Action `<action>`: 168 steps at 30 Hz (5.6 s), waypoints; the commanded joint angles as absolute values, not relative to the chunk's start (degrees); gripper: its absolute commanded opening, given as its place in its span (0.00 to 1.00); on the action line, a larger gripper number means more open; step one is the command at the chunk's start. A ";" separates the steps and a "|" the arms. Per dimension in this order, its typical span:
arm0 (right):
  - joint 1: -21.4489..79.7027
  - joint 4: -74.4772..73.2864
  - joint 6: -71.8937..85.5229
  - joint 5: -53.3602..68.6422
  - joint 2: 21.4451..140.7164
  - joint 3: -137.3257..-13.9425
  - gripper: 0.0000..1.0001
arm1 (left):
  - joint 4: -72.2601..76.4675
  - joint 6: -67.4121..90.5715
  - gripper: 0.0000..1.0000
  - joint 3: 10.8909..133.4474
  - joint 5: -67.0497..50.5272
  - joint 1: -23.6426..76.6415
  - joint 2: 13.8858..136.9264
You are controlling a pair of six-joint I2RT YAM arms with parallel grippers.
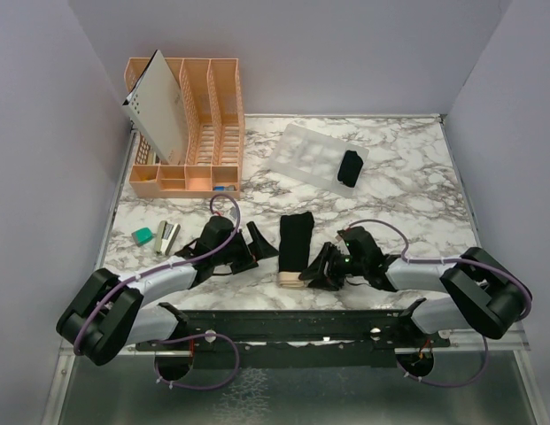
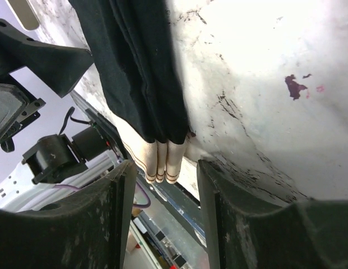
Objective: Roll the underwear
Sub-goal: Roll the underwear to the center of the board.
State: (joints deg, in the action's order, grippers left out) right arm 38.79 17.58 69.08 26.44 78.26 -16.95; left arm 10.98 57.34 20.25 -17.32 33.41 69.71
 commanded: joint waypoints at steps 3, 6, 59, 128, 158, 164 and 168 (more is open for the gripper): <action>39.01 18.35 71.60 21.74 79.94 -14.25 0.47 | 8.29 55.95 0.98 19.77 -17.32 32.85 70.18; 39.02 20.76 71.96 22.93 81.44 -13.98 0.45 | 9.15 56.07 0.97 19.49 -17.79 32.83 71.03; 39.29 31.16 75.59 24.79 90.04 -10.55 0.01 | 16.28 55.19 0.52 14.20 -23.37 39.26 87.17; 66.36 42.09 -56.72 4.53 82.50 -17.12 0.63 | -5.25 35.61 0.00 29.36 -37.30 25.34 92.04; 69.35 42.79 -62.66 0.40 92.34 -19.32 0.56 | -1.89 36.36 0.00 29.87 -43.01 23.20 95.89; 69.36 45.33 -62.80 0.69 95.68 -20.62 0.49 | -1.67 36.36 0.00 29.86 -43.23 23.20 96.16; 69.41 46.81 -62.66 0.39 95.69 -19.95 0.39 | -1.74 36.39 0.00 29.71 -43.04 23.20 96.05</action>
State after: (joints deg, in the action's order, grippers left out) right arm 69.06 47.94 -62.87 -0.75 94.11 -20.62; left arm 1.56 38.92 31.66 -48.23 22.98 93.89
